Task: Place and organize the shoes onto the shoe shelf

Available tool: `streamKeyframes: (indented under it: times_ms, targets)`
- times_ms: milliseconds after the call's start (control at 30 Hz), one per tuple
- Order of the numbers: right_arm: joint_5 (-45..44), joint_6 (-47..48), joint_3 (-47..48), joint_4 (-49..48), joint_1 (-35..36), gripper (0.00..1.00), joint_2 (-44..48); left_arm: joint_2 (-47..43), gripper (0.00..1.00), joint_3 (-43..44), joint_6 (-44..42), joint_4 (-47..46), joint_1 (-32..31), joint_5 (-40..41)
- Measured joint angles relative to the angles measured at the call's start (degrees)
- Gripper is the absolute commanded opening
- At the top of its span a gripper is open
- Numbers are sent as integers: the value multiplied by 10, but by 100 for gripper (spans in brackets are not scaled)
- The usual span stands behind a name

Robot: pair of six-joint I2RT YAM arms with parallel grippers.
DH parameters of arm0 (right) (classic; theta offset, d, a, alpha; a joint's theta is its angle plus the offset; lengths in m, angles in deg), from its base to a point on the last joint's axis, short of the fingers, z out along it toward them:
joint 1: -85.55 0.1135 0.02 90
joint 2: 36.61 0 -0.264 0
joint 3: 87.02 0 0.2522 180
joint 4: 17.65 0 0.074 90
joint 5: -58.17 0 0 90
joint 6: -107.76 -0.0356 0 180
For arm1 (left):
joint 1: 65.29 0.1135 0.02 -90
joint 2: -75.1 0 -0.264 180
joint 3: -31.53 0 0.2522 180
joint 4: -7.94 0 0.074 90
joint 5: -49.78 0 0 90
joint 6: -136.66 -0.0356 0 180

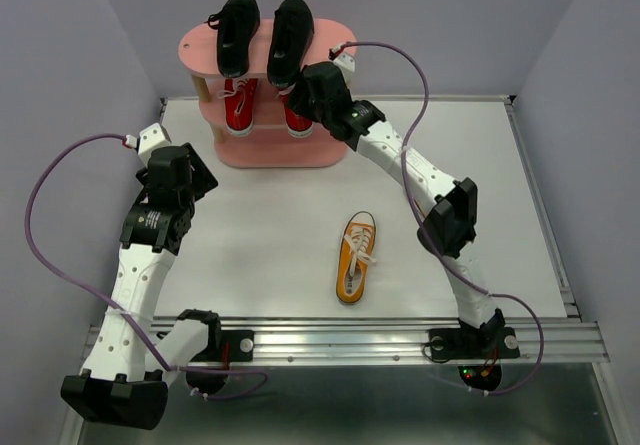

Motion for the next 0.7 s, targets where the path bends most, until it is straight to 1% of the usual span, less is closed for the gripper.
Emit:
streamKeyframes:
  times_ms: [133,400,467,500,533,600,633,667,700]
  targets:
    - [5,2,-44,-19,0,63,20,0,74,0,0,-1,0,0]
    - [23,9,-96,-30,0,63,54,2,74,0,0,-4,0,-3]
    - [28,16,-127,-36,0,63,75,5,74,0,-1,-5,0,-4]
    - [30,19,-146,-38,0,64,87,6,74,0,-1,-6,0,-4]
    - [32,24,-176,-46,0,74,107,7,74,0,-2,-7,0,-5]
    - [35,31,-226,-66,0,77,142,10,74,0,-5,-11,0,-6]
    - [37,40,-269,-83,0,79,173,11,74,-1,-7,-15,0,-8]
    - [37,45,-291,-89,0,80,190,11,73,-1,-9,-17,0,-9]
    - [40,56,-329,-92,1,80,228,12,74,-2,-12,-22,0,-12]
